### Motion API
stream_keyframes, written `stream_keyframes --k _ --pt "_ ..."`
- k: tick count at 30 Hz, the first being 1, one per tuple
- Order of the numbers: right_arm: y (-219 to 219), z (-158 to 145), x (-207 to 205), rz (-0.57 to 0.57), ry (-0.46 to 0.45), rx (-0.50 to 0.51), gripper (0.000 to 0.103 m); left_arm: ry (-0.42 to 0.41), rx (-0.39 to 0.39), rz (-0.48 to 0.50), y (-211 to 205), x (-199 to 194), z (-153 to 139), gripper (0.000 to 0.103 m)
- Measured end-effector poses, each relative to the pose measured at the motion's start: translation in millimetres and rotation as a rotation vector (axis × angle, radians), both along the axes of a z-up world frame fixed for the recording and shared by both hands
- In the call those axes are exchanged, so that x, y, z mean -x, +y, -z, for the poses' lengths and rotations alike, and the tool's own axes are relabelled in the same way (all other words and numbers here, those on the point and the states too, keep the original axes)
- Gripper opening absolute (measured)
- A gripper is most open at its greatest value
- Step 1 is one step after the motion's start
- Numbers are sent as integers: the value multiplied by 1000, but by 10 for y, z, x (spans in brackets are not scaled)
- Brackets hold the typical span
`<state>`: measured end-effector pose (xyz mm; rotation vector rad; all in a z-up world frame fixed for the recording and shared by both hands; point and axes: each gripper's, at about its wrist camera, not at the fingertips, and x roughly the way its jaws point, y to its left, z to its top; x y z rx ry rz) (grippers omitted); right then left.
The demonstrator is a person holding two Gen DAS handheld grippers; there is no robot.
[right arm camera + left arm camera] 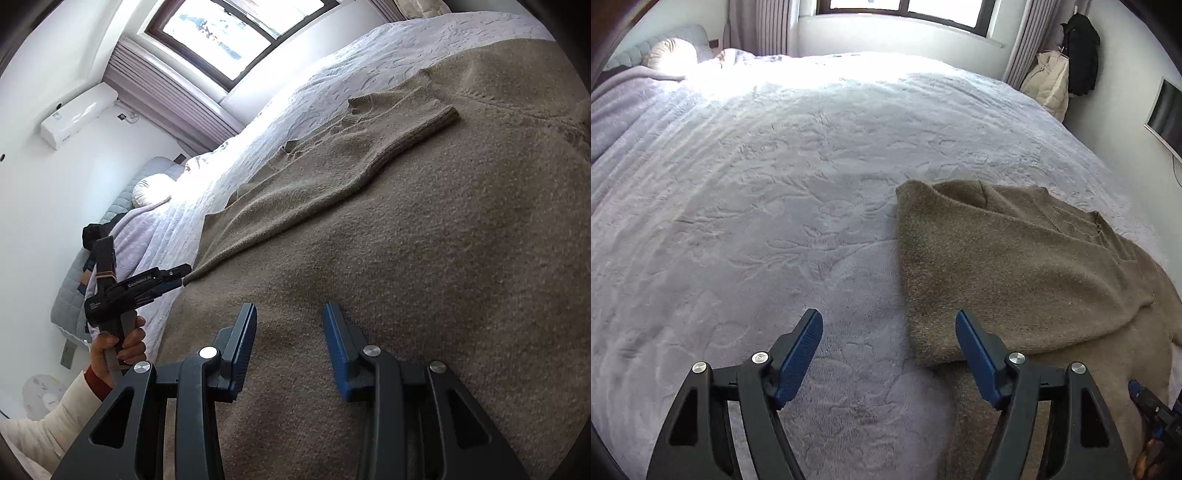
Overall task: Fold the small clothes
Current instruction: 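Move the right gripper to the cuff of the other sleeve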
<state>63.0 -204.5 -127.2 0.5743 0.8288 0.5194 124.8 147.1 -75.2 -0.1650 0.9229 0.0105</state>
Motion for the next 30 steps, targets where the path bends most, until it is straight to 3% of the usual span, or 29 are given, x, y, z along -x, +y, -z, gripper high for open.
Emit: stream_keyframes --k 10,14,17,19,30 --pt "-18 18 30 1 -10 -16 40 24 -75 56 -495 439 -259 76" --pt "-26 -65 53 -6 43 -7 43 33 -72 82 -770 649 -342 75" --pt "-81 -189 162 -18 60 -14 60 20 -112 107 -1031 779 -394 76" --pt "-172 -278 278 -11 61 -23 71 16 -119 139 -1216 852 -413 76" --pt "-1183 -393 889 177 84 -57 71 33 -105 276 -2189 1069 -370 76"
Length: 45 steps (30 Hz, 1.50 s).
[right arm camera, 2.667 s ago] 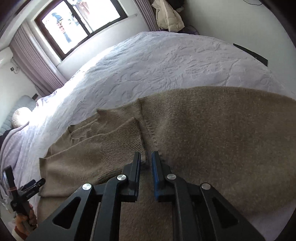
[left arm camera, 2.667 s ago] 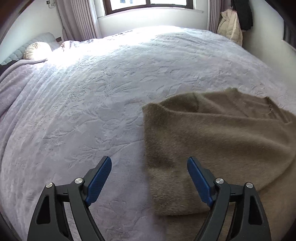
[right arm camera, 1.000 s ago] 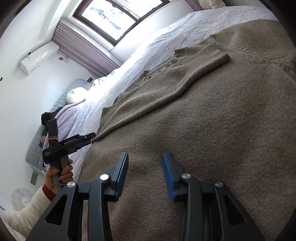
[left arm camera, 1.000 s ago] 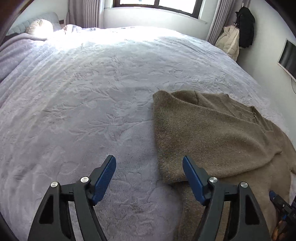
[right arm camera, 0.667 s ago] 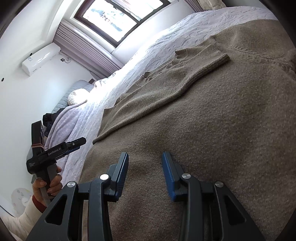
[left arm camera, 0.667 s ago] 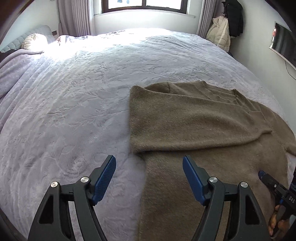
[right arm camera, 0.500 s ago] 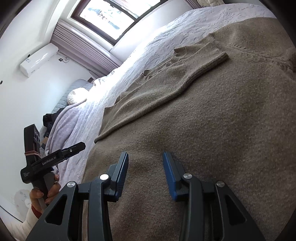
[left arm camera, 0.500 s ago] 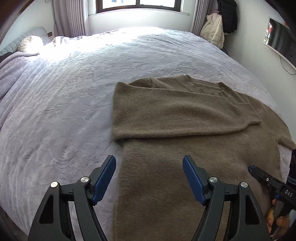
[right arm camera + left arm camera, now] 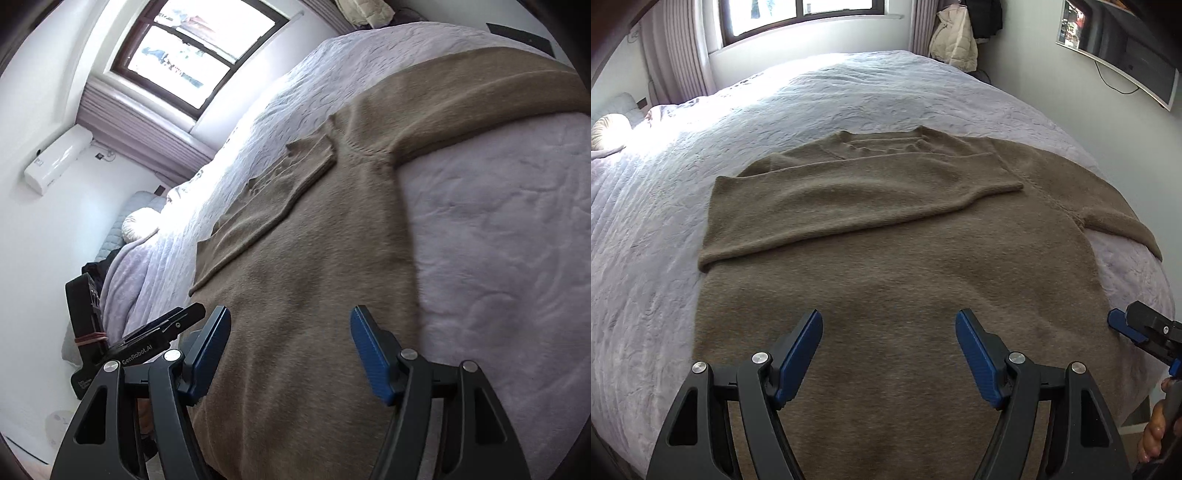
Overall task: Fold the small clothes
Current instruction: 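Move the right gripper to the cuff of the other sleeve, then grasp the other sleeve cuff with the right gripper and lift it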
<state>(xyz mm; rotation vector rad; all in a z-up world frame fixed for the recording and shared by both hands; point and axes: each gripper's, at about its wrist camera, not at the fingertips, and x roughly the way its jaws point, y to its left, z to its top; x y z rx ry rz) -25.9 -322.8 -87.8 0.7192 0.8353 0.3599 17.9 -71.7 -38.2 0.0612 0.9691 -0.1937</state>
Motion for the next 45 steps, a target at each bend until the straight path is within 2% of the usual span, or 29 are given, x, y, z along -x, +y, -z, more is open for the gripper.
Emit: stream_keyframes --k 8,11,14,17,19,23,26,29,32,34,36,38,39,42,45 --pt "-640 -39 203 125 -22 14 71 43 -14 53 -502 10 189 76" --pt "-879 -79 193 172 -35 20 71 42 -1 65 -595 -2 222 103" --pt "-1118 -96 157 218 -44 2 71 26 -17 87 -702 12 226 103" --pt "-1343 -89 80 276 -51 -36 71 53 -40 95 -777 -16 304 103" --pt "-1497 -64 29 324 -53 -77 71 66 -40 84 -788 -37 363 103" --pt "-1831 -13 0 489 -42 -149 71 69 -38 81 -794 -39 431 103" --pt "-2108 103 45 613 -51 -306 71 66 -39 93 -795 -49 457 103" --pt "-2236 158 23 680 -72 -365 71 61 -33 93 -796 -62 485 103" --pt "-2329 223 -63 700 -72 -411 71 56 -30 95 -798 -76 498 103" --pt "-2393 253 -134 701 -69 -464 64 58 -19 96 -782 -87 495 103" --pt "-2423 258 -202 706 -64 -502 48 63 -7 98 -761 -88 472 103" --pt "-2402 212 -295 704 -75 -513 19 68 15 106 -717 -102 420 103" --pt "-2336 153 -341 696 -87 -502 13 64 26 107 -684 -116 385 103" --pt "-2179 -152 -547 651 -145 -435 10 31 49 88 -530 -179 263 103" --pt "-1831 -564 -890 521 -215 -307 10 6 69 55 -322 -250 179 103"
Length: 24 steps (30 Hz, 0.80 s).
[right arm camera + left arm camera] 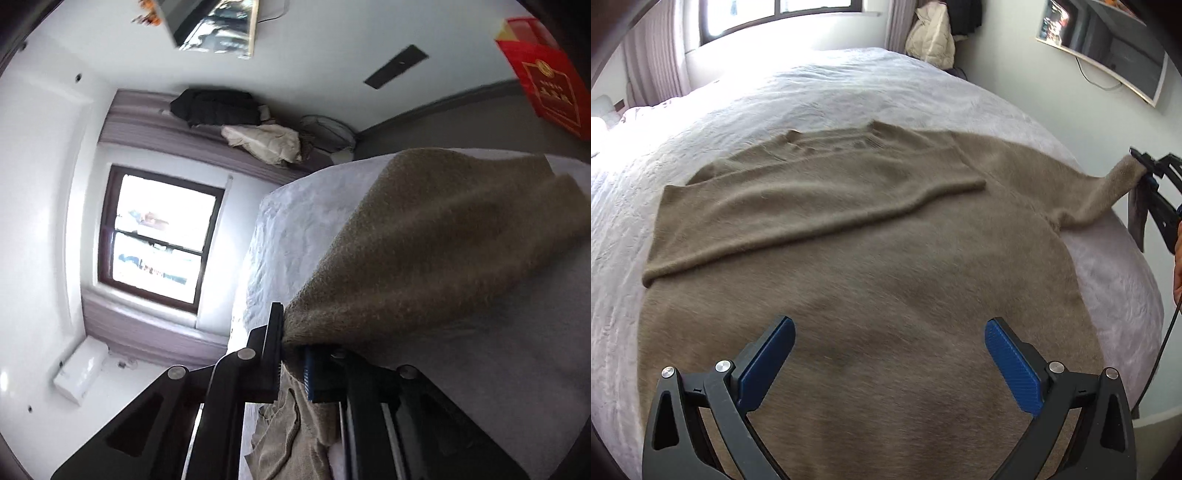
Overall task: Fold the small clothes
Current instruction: 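Grasp the other sleeve cuff with the right gripper and lift it, then lay the held sleeve across the sweater body with the right gripper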
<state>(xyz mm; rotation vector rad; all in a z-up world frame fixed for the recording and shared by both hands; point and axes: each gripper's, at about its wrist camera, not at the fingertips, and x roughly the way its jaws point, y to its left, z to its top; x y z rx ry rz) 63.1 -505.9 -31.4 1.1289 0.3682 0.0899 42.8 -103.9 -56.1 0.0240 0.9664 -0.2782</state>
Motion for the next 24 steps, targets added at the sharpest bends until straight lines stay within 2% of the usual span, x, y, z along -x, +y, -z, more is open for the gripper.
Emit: stream_keyframes --k 2,4,6,7,10,12,15,16,17,20,22,24 --pt "361 -258 -230 -95 -20 136 10 -7 4 -22 152 -46 -23 103" --pt "914 -494 -545 -227 -39 304 10 -11 9 -45 296 -82 -37 103" --pt "1476 -571 -771 -347 -39 445 10 -17 15 -71 462 -107 -52 103" --pt "1874 -579 -928 -427 -29 549 10 -21 19 -84 543 -117 -56 103" --pt "2760 -392 -1197 -624 11 736 10 -25 35 -137 831 -146 -63 103" --pt "3328 -107 -1273 -753 62 823 10 -26 38 -168 993 -160 -32 103" --pt "3848 371 -1364 -866 210 917 14 -17 24 -209 1226 -189 62 103" --pt "3861 524 -1423 -881 258 938 24 -10 23 -218 1290 -194 103 103" --pt "3835 583 -1467 -883 261 934 35 0 25 -226 1349 -208 157 103" --pt "3717 464 -1482 -856 237 819 54 30 31 -236 1449 -256 341 103" --pt "3538 367 -1570 -812 234 724 54 16 21 -230 1432 -248 422 103" --pt "3326 344 -1765 -747 264 574 54 -9 -4 -222 1382 -211 437 103"
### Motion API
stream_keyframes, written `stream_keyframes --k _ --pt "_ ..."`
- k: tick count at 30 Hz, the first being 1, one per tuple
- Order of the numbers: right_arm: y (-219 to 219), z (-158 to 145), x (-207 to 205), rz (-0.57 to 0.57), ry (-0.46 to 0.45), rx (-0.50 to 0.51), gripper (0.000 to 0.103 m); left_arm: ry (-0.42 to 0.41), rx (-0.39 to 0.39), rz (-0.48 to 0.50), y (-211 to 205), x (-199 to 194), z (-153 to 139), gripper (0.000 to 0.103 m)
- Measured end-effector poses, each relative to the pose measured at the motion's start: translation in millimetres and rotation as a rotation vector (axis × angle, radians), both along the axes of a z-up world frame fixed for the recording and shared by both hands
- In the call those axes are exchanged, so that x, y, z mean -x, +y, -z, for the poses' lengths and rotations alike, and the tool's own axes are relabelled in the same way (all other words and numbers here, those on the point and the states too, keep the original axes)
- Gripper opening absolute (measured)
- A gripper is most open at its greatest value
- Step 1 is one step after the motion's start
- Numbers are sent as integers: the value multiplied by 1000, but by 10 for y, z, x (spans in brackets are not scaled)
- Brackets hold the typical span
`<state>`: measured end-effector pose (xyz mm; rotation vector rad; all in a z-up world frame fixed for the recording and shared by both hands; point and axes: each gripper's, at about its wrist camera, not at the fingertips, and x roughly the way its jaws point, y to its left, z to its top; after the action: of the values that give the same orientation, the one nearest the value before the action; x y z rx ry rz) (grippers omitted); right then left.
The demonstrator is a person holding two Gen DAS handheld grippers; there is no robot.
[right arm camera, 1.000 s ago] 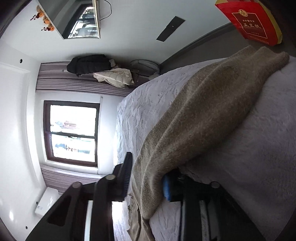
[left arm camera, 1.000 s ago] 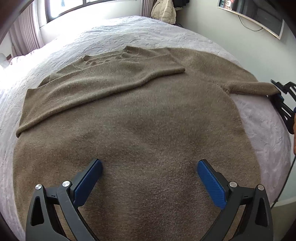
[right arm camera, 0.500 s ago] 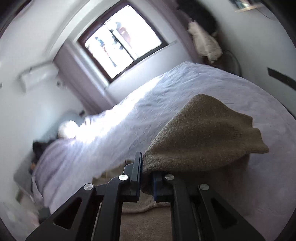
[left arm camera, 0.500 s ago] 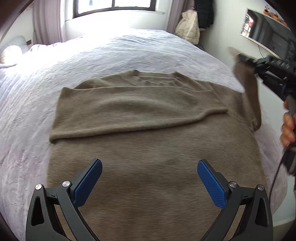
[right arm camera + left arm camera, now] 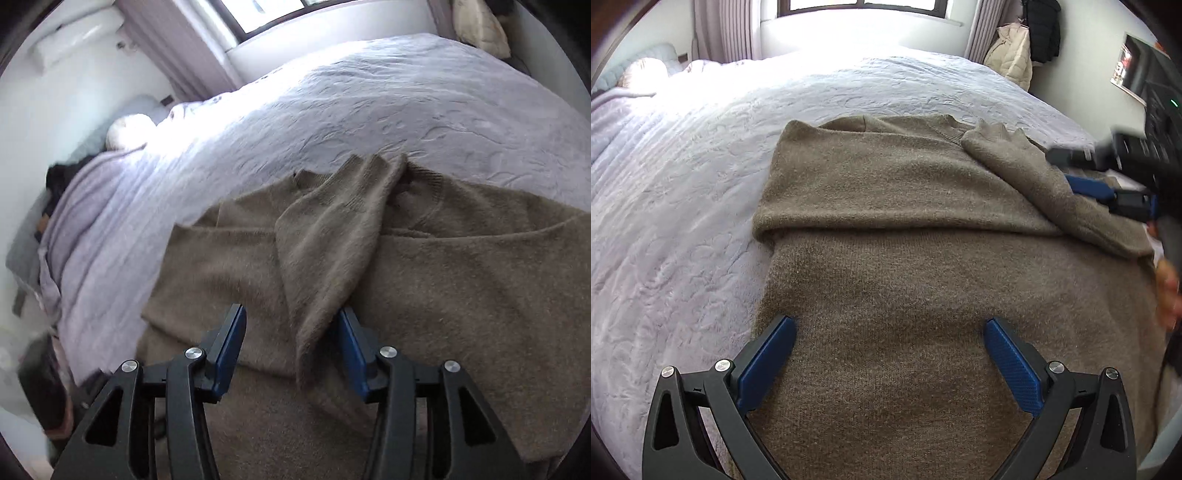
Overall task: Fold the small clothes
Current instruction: 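Lay the held sleeve across the sweater body with the right gripper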
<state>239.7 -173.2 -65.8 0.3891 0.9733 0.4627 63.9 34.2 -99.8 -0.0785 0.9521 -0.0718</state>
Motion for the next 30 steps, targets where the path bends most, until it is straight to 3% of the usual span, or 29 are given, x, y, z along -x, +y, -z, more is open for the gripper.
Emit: stream_keyframes --k 6,7,8,9,10,13,15,20,22,27,30 --pt "-194 350 -459 173 149 -194 54 -4 53 7 112 124 -39 103" --pt "-181 362 -494 196 143 -228 46 -5 56 6 138 141 -45 103" --pt "-154 356 -535 198 134 -254 23 -6 54 6 171 170 -50 103" --pt "-114 324 -548 188 122 -263 10 -6 51 7 188 185 -48 103" --pt "-24 216 -542 157 76 -243 7 -6 55 12 219 206 -52 103" --pt "486 -72 -396 -42 -77 -87 7 -17 55 4 260 252 -93 103" --pt "883 -134 -248 -184 -129 22 8 -24 36 -20 285 277 -107 103" --pt "1821 117 67 -482 -101 307 13 1 49 -64 438 334 -80 103" --pt "1893 170 133 -475 -109 353 13 1 43 -77 494 360 -95 103" --pt "1180 5 332 -263 -42 40 15 -45 20 -89 629 233 -290 103" --pt "442 -27 586 -115 8 -74 46 -95 32 -100 661 -23 -477 103"
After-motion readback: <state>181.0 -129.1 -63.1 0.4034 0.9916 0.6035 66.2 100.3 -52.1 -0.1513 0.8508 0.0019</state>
